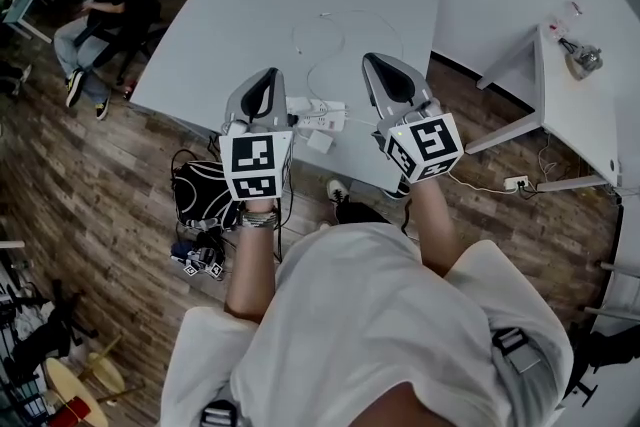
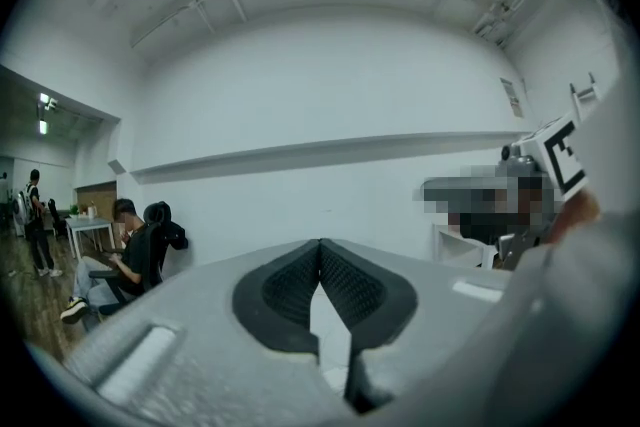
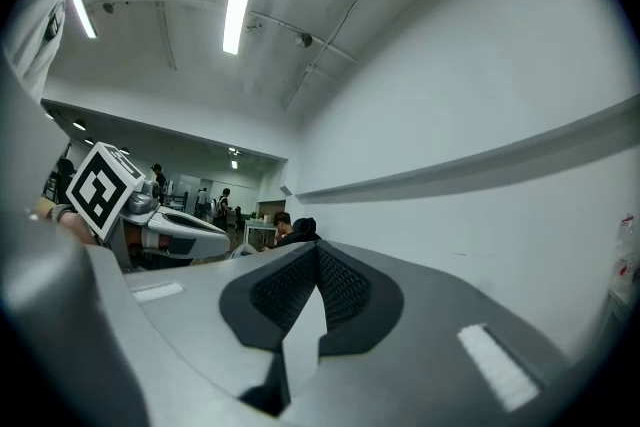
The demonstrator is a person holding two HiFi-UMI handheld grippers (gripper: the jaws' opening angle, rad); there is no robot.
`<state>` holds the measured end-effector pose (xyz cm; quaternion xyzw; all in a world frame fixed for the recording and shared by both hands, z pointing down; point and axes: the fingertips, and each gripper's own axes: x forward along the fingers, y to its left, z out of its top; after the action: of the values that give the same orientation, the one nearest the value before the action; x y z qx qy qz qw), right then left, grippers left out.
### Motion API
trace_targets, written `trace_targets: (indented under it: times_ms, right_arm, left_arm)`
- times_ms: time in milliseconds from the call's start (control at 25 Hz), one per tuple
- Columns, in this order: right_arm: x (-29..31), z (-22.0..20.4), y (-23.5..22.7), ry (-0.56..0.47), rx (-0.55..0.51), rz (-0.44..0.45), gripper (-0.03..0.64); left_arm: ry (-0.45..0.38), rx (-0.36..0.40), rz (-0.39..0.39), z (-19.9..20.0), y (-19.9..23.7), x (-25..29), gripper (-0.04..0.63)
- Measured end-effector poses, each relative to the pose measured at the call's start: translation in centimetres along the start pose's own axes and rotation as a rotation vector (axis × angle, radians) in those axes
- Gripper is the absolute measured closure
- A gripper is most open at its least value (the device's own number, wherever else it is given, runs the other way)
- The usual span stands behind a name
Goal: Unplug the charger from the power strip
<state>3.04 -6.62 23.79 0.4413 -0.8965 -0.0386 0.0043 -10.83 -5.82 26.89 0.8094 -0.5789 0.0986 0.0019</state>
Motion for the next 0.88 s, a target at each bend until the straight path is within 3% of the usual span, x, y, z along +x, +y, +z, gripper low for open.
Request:
trace_targets:
  times_ms: [120,440,880]
  right_arm:
    - [-0.3,2.0,0.3,-0.026,-0.025,0.001,0.617]
    - [-0.6,4.2,0.6,-0.045,-0.053,0.002,0.617]
    - [-1.5,4.7,1.1,-0.028,-0.088,-0.005,0.617]
  left_arm:
    - [-0.029,0.073,0.024,2.0,0.3,-0.6,0.592]
    - [-0.076,0.071,-0.013,4.9,-0.5,-1.4,0.592]
    - [-0.098,0.076,-0.032,5.6,-1.2,-2.1,0.592]
